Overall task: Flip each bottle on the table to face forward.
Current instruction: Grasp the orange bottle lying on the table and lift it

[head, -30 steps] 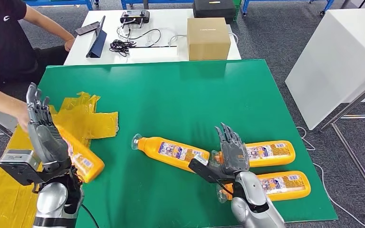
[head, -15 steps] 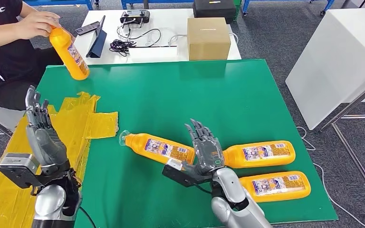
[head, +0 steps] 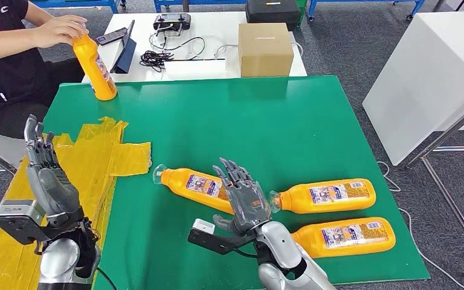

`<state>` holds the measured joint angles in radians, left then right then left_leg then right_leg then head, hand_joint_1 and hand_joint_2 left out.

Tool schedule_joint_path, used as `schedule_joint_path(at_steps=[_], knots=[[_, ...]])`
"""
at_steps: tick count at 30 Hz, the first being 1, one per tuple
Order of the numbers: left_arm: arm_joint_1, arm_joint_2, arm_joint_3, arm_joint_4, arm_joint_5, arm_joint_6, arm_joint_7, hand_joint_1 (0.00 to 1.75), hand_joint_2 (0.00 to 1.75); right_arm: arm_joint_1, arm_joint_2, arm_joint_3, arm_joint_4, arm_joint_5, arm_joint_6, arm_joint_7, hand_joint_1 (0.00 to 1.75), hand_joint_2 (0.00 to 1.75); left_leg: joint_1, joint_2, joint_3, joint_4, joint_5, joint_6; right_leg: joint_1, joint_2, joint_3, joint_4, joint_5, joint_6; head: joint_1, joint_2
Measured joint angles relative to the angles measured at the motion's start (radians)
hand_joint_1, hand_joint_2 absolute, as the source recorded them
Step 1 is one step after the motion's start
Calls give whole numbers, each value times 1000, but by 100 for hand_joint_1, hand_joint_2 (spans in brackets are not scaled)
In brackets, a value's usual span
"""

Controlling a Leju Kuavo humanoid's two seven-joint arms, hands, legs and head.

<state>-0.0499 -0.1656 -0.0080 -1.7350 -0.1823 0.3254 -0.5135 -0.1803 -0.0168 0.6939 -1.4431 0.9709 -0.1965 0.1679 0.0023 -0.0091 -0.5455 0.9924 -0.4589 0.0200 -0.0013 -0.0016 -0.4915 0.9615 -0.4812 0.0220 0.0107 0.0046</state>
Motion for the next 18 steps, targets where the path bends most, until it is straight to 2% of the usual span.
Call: schedule_joint_path(at_steps=[11, 18], knots=[[1, 0, 5, 0, 8, -5, -3, 0, 0, -9, -7, 18, -1, -33, 2, 4, 0, 175, 0, 0, 0, 0, 0, 0, 0, 0, 0, 0, 0, 0, 0, 0], [-42, 0, -21, 19, 23, -34, 20, 0, 0, -101, 13, -35, 164, -72, 16, 47, 0, 175, 0, 0, 1, 0, 1, 0, 0, 0, 0, 0, 1, 1, 0, 0]])
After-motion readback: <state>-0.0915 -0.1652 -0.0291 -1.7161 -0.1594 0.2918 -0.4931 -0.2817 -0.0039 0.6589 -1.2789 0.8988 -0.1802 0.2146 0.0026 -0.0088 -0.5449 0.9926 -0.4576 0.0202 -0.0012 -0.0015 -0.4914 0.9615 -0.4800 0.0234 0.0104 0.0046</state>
